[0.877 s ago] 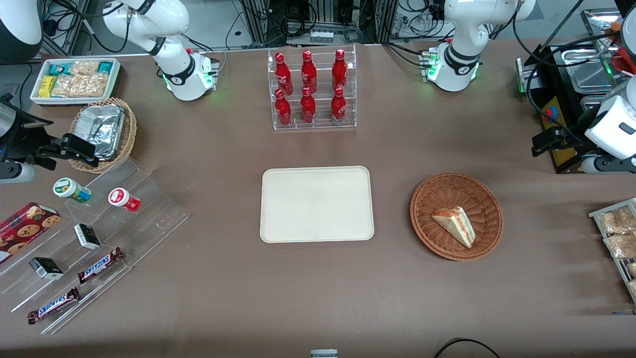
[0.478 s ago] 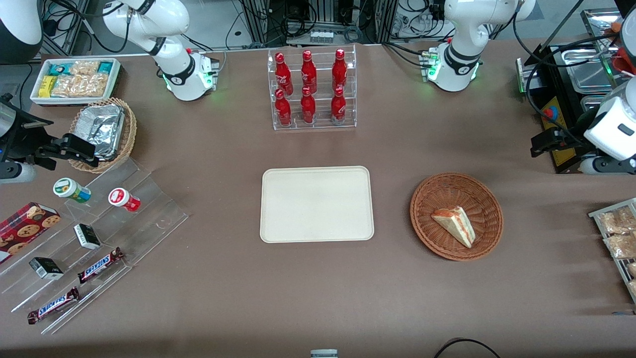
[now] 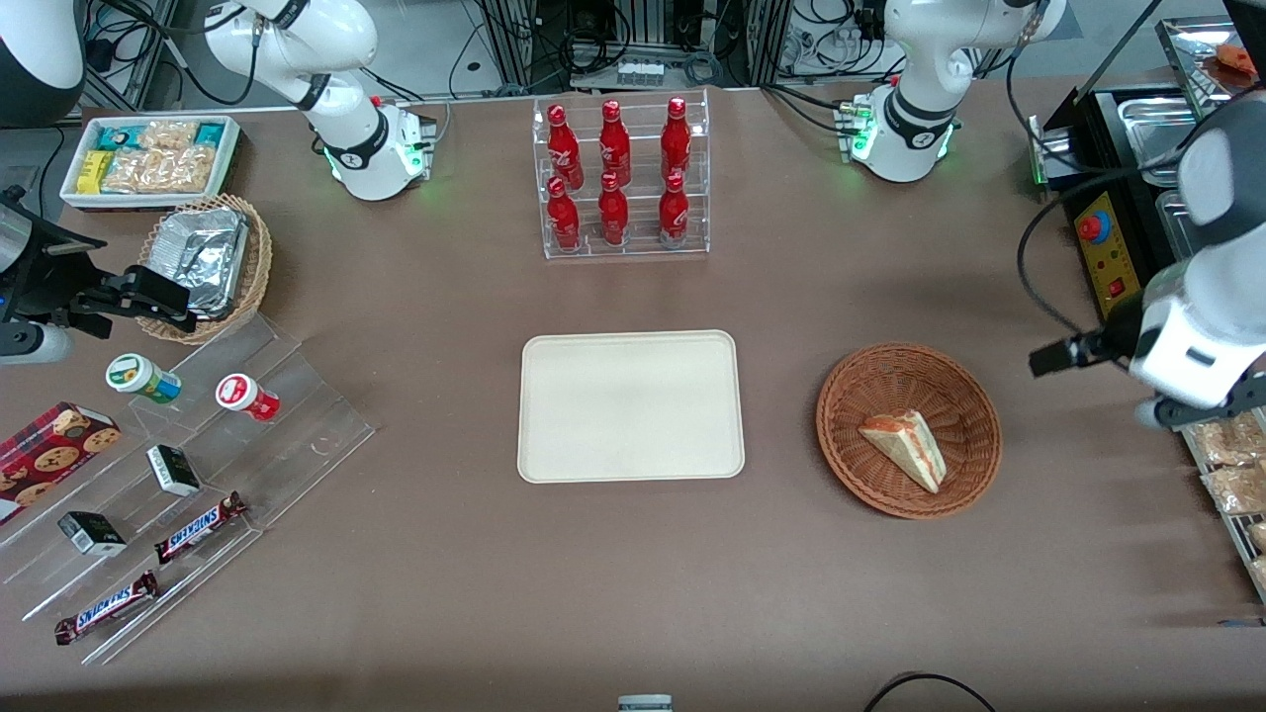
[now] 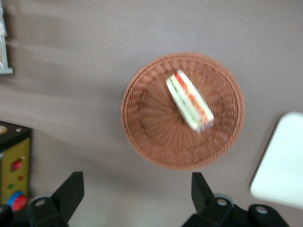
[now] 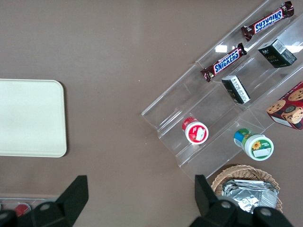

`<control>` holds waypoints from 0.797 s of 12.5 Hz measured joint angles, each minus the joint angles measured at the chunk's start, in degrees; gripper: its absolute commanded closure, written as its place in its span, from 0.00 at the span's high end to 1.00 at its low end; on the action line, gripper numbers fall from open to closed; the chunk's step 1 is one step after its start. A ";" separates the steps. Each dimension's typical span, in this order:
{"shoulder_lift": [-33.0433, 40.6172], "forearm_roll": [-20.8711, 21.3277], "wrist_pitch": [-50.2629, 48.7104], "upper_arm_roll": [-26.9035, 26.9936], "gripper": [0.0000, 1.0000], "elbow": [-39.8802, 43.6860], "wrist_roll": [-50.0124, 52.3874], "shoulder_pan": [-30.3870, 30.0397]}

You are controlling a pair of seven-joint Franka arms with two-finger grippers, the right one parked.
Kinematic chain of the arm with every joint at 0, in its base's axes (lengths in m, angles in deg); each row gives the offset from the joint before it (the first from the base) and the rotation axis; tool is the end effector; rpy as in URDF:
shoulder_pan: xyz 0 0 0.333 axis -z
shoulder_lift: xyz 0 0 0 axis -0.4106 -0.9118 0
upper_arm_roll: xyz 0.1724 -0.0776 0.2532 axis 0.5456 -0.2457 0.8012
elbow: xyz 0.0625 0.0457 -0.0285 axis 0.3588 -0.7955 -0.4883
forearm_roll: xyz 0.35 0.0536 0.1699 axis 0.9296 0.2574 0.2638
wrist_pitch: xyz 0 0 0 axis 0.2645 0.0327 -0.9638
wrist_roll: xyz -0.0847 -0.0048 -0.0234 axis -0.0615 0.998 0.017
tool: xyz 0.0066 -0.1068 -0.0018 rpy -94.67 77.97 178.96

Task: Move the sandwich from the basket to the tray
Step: 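Move the left gripper over the wicker basket toward the sandwich, then lower the left gripper and close it on the wrapped sandwich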

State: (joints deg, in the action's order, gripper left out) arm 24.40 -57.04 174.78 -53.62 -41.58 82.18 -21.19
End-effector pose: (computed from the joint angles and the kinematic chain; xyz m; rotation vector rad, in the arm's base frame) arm 0.6159 -0.0217 0.5020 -3.0705 -0.4741 0.1687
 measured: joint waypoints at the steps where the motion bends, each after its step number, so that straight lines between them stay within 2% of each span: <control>1: -0.88 0.00 3.01 -0.02 1.00 -1.18 4.75 0.65; 5: -4.23 0.01 10.36 -0.16 1.00 -3.97 23.36 5.06; 8: -8.31 0.02 16.41 -0.17 1.00 -4.51 32.56 7.18; 10: -11.52 0.36 18.98 -0.18 1.00 -4.57 35.23 7.78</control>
State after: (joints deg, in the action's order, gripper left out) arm 12.88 -56.67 193.76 -53.80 -46.15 117.41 -13.41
